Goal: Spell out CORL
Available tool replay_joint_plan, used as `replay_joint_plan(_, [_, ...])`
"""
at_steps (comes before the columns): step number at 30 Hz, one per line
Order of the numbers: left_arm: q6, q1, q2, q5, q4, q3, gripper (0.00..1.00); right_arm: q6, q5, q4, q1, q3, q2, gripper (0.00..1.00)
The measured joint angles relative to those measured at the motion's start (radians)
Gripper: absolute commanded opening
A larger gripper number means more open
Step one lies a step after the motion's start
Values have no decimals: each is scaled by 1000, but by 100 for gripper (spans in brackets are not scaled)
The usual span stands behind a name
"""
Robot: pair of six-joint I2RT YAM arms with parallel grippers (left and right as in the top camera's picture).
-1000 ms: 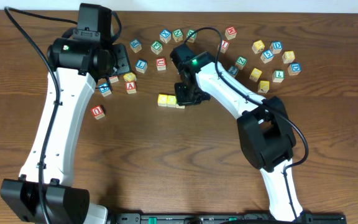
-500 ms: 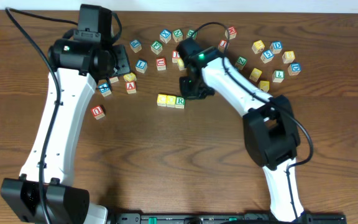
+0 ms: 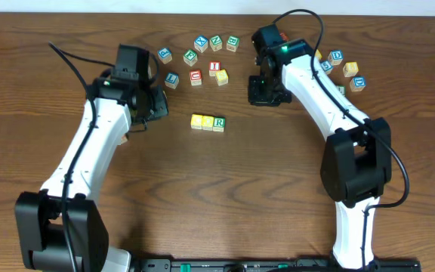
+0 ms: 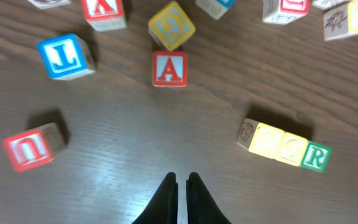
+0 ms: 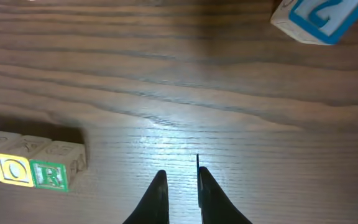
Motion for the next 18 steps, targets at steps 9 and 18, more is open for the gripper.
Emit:
replay_joint_plan(9, [42, 0, 119, 87, 106, -48, 8, -5, -2, -5, 6, 0, 0, 13])
replay_joint_plan(18, [73, 0, 195, 135, 194, -53, 7, -6, -2, -3, 9, 0, 0, 14])
